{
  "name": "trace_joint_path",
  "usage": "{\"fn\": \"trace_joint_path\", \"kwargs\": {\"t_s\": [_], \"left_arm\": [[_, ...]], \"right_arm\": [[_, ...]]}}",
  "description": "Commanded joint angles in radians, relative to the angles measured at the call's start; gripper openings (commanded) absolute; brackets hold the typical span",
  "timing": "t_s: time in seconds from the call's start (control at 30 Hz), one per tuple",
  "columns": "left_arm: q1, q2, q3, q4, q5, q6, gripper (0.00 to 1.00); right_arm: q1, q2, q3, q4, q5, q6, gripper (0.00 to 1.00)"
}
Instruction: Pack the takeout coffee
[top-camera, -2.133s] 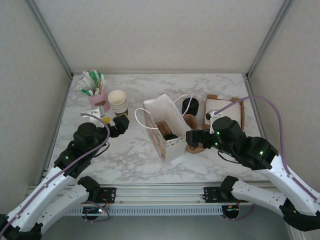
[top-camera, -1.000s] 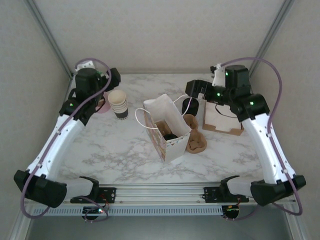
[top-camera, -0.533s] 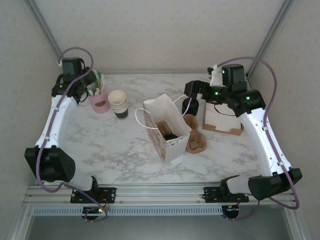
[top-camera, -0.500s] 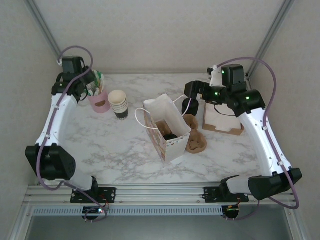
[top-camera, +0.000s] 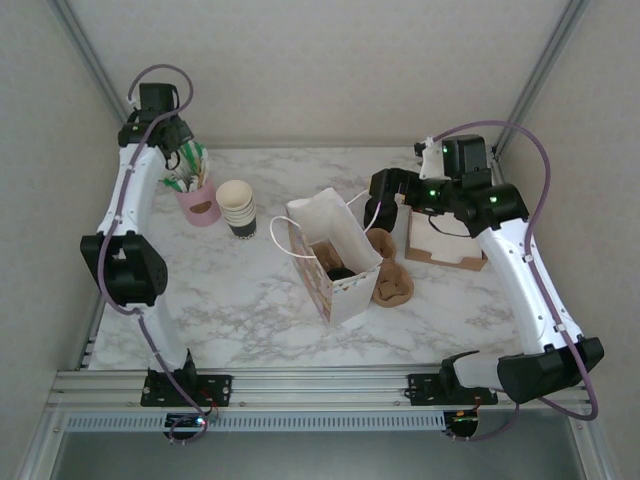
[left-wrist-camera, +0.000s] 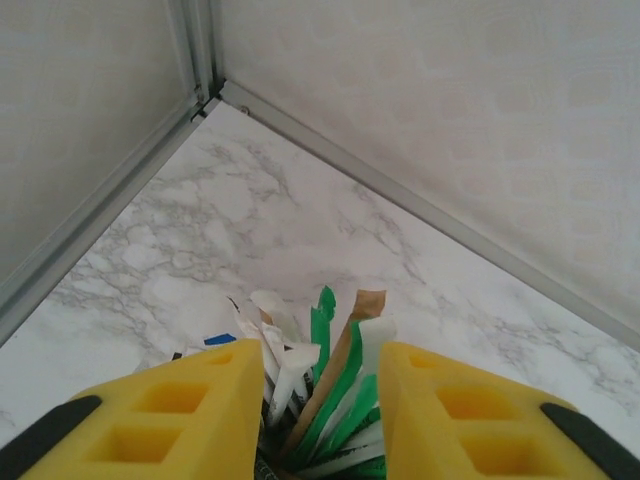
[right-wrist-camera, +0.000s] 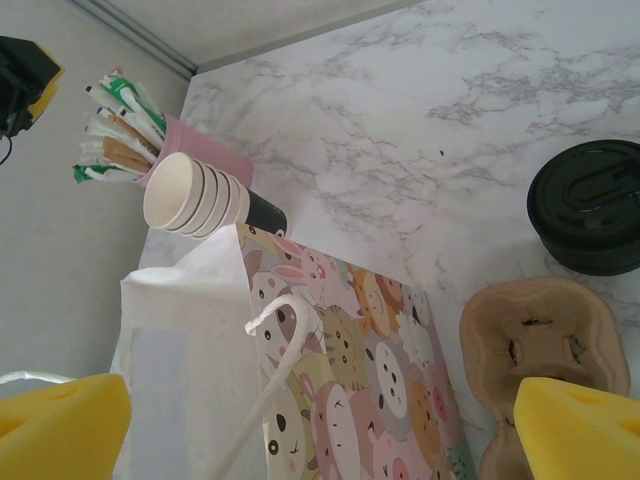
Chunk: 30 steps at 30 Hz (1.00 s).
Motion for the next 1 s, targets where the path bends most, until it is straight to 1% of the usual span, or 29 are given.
{"fn": "trace_joint_path", "kwargs": {"t_s": [0.0, 0.17, 0.43, 0.53, 0.67, 0.97], "left_arm": [[0.017, 0.05, 0.082, -0.086, -0.012, 0.021, 0.39], [0.026, 0.114, 0.143, -0.107, 0.012, 0.021, 0.38], [0.029, 0.2, 0.219, -0.143, 0.021, 0.027, 0.31], [0.029, 0.206, 0.22, -0.149, 0.012, 0.03, 0.25], [0.029, 0.203, 0.219, -0.163, 0.007, 0.034, 0.21], [0.017, 0.143, 0.209, -0.167, 0.006, 0.036, 0.15]], "right_arm": [[-0.008, -0.023, -0.019, -0.005, -0.022, -0.009, 0.99], [-0.01, -0.029, -0.035, 0.0, -0.02, -0.004, 0.99], [-0.009, -0.034, -0.05, 0.005, -0.015, -0.003, 0.99], [-0.011, -0.034, -0.054, 0.006, -0.015, -0.004, 0.99], [-0.011, -0.029, -0.058, 0.012, -0.019, -0.003, 0.99], [-0.012, -0.027, -0.07, 0.028, -0.028, 0.002, 0.99]]}}
